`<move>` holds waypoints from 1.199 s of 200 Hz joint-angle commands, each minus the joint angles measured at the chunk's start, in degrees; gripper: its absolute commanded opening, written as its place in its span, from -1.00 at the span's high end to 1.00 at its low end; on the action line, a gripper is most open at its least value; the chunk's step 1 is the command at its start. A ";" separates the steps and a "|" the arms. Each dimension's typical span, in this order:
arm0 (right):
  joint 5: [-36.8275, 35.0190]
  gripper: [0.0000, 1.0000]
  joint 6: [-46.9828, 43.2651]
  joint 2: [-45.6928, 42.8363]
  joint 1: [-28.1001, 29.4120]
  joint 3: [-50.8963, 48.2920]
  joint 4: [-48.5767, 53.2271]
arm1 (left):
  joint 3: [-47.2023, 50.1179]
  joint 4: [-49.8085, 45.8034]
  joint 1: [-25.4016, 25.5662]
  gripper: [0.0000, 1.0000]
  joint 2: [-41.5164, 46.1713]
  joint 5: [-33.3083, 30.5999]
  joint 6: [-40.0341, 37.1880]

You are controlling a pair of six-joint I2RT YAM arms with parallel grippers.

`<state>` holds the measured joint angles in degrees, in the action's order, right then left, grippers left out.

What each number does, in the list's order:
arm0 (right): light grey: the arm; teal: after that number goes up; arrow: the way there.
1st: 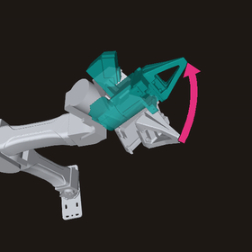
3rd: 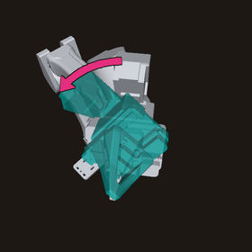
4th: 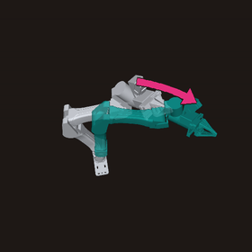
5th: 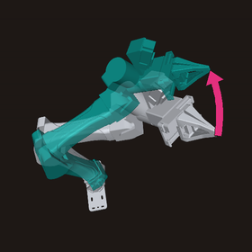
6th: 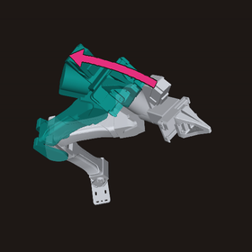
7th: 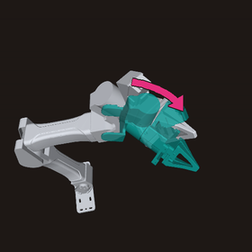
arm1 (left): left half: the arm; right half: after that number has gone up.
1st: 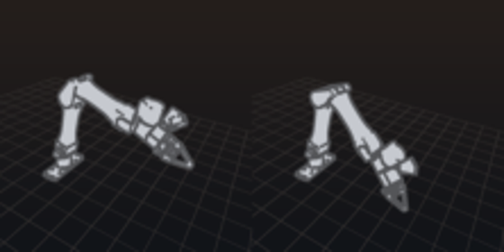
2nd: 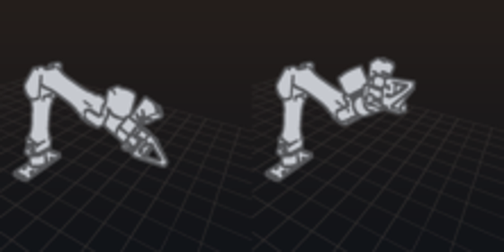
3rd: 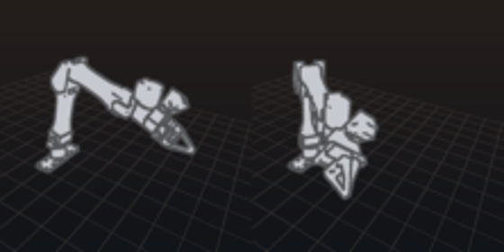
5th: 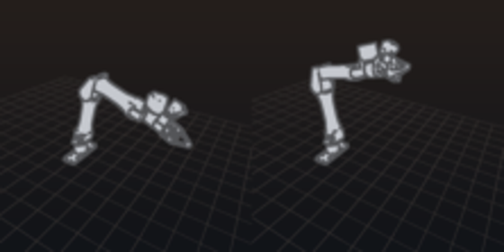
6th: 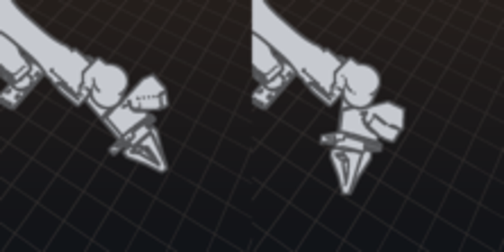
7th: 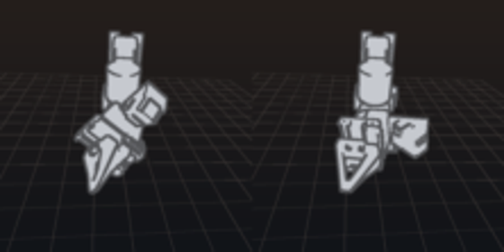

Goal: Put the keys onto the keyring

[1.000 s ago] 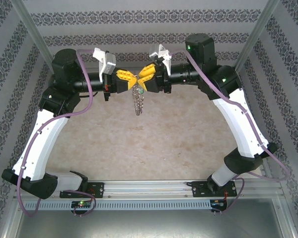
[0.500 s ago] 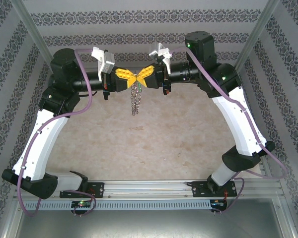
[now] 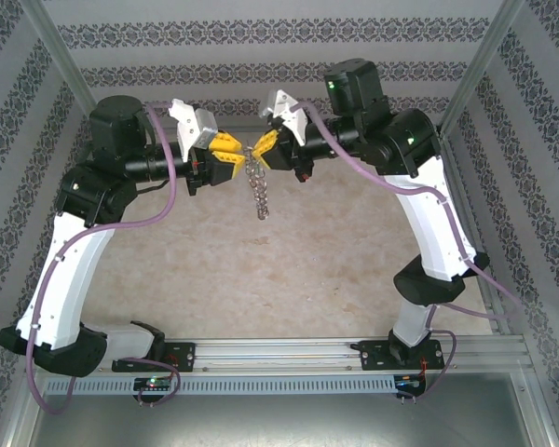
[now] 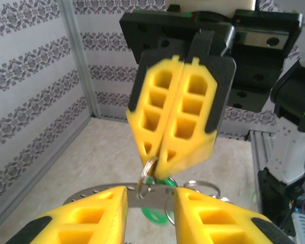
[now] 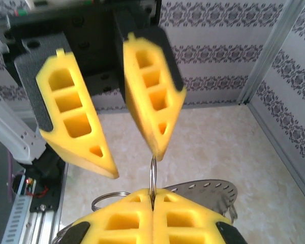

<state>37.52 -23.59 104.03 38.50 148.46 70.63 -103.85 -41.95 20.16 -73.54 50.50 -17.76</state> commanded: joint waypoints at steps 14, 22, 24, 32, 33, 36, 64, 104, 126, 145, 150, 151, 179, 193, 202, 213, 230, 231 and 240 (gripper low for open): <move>-5.47 1.00 -4.66 1.07 2.12 1.50 5.35 | -4.15 -8.87 2.20 0.41 -0.51 -4.89 -7.40; -5.70 1.00 -4.99 0.98 2.38 1.15 5.48 | -4.50 -9.31 2.37 0.41 -0.78 -4.89 -7.71; -5.75 1.00 -4.97 1.00 2.42 1.13 5.55 | -4.51 -9.42 2.43 0.41 -0.79 -4.89 -7.81; -5.85 1.00 -5.04 0.90 2.69 1.13 5.64 | -4.81 -10.07 2.76 0.41 -1.01 -4.97 -8.36; -5.87 1.00 -5.09 0.91 2.66 1.13 5.70 | -4.84 -10.16 2.77 0.41 -1.09 -4.97 -8.48; -5.94 1.00 -5.08 0.91 2.72 1.16 5.72 | -5.05 -10.43 2.97 0.41 -1.17 -5.05 -8.70; -7.18 1.00 -5.79 0.65 3.71 1.03 6.27 | -5.74 -11.26 3.91 0.41 -2.12 -4.13 -9.14; -8.07 1.00 -6.59 0.13 4.74 0.36 6.93 | -6.01 -12.30 5.03 0.41 -3.17 -4.97 -10.05; -7.90 1.00 -6.82 -0.10 4.74 -0.09 7.04 | -5.26 -12.69 5.25 0.41 -3.37 -4.93 -10.02; -7.50 1.00 -7.15 -0.43 4.76 -0.36 7.11 | -4.86 -13.19 5.38 0.42 -3.30 -5.14 -10.22; -7.46 1.00 -7.11 -0.48 4.76 -0.53 7.13 | -4.74 -13.32 5.40 0.44 -3.24 -5.32 -10.19; -7.46 1.00 -7.09 -0.49 4.75 -0.58 7.10 | -4.76 -13.37 5.41 0.45 -3.26 -5.37 -10.23; -6.76 1.00 -7.91 -0.90 5.21 -1.29 7.33 | -3.93 -13.78 5.34 0.52 -3.04 -5.69 -10.56; -6.72 1.00 -8.17 -1.02 5.37 -1.34 7.41 | -3.73 -13.76 5.35 0.55 -3.10 -5.60 -10.54; -6.60 1.00 -8.27 -1.06 5.44 -1.43 7.42 | -3.64 -13.73 5.45 0.56 -3.06 -5.57 -10.56; -6.68 1.00 -8.29 -1.17 5.46 -1.51 7.50 | -3.46 -13.92 5.49 0.56 -2.96 -5.52 -10.69; -6.84 1.00 -8.48 -1.44 5.55 -1.73 7.68 | -3.13 -14.16 5.62 0.55 -2.85 -5.59 -10.93; -6.84 1.00 -8.48 -1.49 5.59 -1.71 7.68 | -3.12 -14.23 5.65 0.55 -2.85 -5.59 -11.00; -6.85 1.00 -8.57 -1.61 5.68 -1.78 7.75 | -2.83 -14.43 5.80 0.55 -2.76 -5.81 -11.20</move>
<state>29.80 -30.70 105.06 43.40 147.02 78.32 -107.46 -53.87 24.82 -76.82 44.86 -27.07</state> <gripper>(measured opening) 0.064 0.225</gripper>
